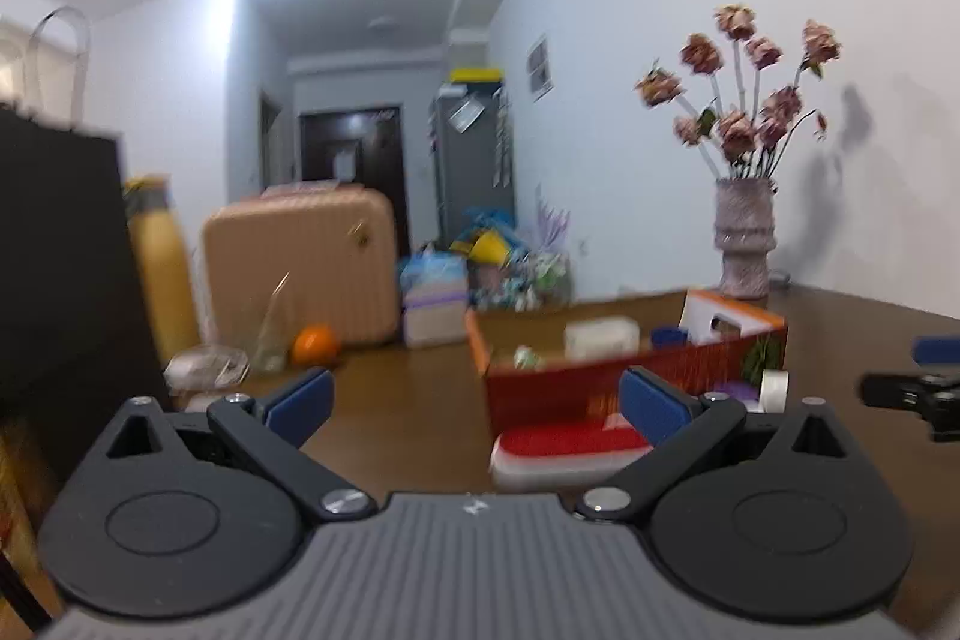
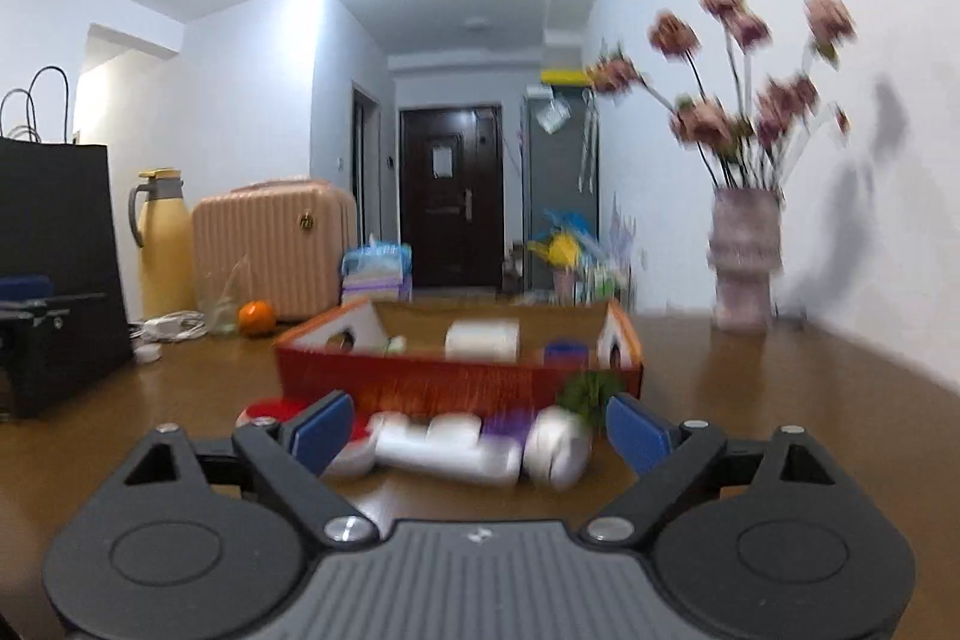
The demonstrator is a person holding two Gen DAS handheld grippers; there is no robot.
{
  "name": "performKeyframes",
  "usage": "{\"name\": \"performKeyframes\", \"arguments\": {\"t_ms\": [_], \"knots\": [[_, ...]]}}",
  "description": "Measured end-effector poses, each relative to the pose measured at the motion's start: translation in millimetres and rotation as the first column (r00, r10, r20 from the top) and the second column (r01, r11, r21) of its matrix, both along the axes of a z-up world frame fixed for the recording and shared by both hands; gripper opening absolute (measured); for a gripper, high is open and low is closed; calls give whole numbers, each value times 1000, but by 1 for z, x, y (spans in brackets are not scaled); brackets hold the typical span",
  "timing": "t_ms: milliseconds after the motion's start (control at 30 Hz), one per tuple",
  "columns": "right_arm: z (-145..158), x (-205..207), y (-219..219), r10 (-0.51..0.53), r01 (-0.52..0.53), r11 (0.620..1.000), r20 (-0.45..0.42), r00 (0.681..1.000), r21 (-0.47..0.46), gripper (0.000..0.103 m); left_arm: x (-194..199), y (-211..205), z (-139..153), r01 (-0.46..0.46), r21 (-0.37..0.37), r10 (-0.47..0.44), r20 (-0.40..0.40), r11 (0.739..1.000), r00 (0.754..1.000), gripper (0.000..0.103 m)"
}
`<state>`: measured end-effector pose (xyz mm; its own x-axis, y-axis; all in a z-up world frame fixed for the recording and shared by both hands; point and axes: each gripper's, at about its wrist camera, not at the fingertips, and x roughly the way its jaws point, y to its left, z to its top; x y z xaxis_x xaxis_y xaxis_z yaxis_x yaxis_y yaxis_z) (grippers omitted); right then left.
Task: Organize rigid objects
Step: 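Withdraw both tools from the box back toward the remaining items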
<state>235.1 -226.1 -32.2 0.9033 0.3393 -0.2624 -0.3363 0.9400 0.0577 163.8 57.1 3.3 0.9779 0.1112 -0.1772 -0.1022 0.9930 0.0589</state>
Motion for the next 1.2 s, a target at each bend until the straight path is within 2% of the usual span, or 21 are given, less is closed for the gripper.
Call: {"name": "performKeyframes", "arguments": {"t_ms": [100, 233, 333, 433, 567, 733, 900, 1000, 1100, 1167, 1200], "knots": [[-8, -37, -5, -24, 23, 1000, -43, 999, -14, 91, -33, 6, -11, -4, -30, 3, -32, 1000, 999, 103], [-6, -75, -2, -51, 52, 991, 7, 999, -126, 91, -64, 7, -11, 40, -11, -40, -50, 999, 998, 103], [-4, -81, -1, -58, 59, 992, 11, 998, -111, 91, -72, 5, -7, 64, 24, -63, -17, 998, 998, 103], [-1, -84, 0, -78, 78, 993, 6, 997, -85, 91, -71, 5, -4, 52, -3, -52, -20, 999, 998, 103], [0, -85, 3, -70, 70, 992, 7, 998, -105, 91, -72, 5, -5, 47, 10, -46, -15, 999, 999, 103], [-2, -75, 2, -88, 87, 991, -14, 996, -98, 91, -64, 8, -8, 40, -9, -40, -38, 999, 998, 103], [-2, -46, 5, -84, 78, 989, -41, 996, -127, 91, -35, 11, -12, 55, -41, -58, -86, 998, 995, 103], [1, -13, 4, -61, 55, 994, -72, 996, -92, 88, 1, 10, -12, 66, -38, -70, -128, 997, 989, 103], [6, 29, 2, -51, 50, 999, -122, 991, -10, 73, 47, 10, -13, 79, -39, -85, -174, 996, 981, 103], [5, 63, 1, -40, 51, 997, -190, 981, 54, 54, 80, 13, -13, 89, -68, -101, -205, 994, 974, 103], [2, 82, 1, -34, 57, 994, -238, 971, 91, 52, 97, 16, -13, 83, -92, -102, -222, 992, 970, 103]]}}
